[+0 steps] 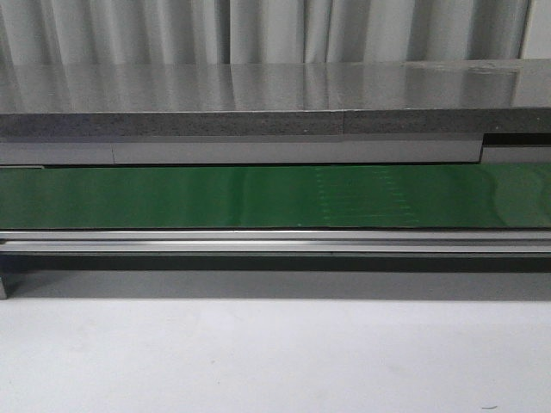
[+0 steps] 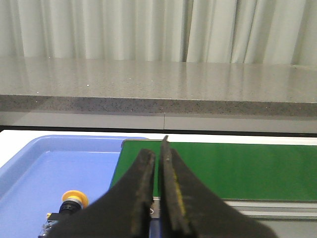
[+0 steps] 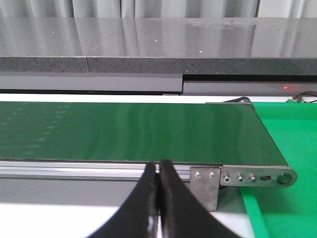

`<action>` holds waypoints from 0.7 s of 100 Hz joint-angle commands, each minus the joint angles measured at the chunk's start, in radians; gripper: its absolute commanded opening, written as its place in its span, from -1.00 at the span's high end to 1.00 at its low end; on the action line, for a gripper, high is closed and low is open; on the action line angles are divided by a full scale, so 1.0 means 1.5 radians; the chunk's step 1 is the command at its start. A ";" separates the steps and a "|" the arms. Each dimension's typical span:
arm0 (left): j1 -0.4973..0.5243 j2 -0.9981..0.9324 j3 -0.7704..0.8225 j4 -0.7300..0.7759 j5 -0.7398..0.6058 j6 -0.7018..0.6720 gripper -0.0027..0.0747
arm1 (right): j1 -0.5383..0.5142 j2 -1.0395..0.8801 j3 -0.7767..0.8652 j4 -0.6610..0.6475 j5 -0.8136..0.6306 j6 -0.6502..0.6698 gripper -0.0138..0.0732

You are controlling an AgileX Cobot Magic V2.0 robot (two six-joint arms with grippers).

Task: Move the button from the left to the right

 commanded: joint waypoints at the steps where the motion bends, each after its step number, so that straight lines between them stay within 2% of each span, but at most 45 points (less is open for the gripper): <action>1: -0.005 -0.024 0.026 0.000 -0.049 -0.008 0.92 | 0.001 -0.011 0.001 -0.006 -0.056 -0.002 0.84; 44: -0.005 -0.024 0.013 -0.006 -0.049 -0.008 0.92 | 0.001 -0.011 0.001 -0.006 -0.056 -0.002 0.84; 70: -0.005 0.022 -0.086 -0.043 0.025 -0.008 0.92 | 0.001 -0.011 0.001 -0.006 -0.056 -0.002 0.84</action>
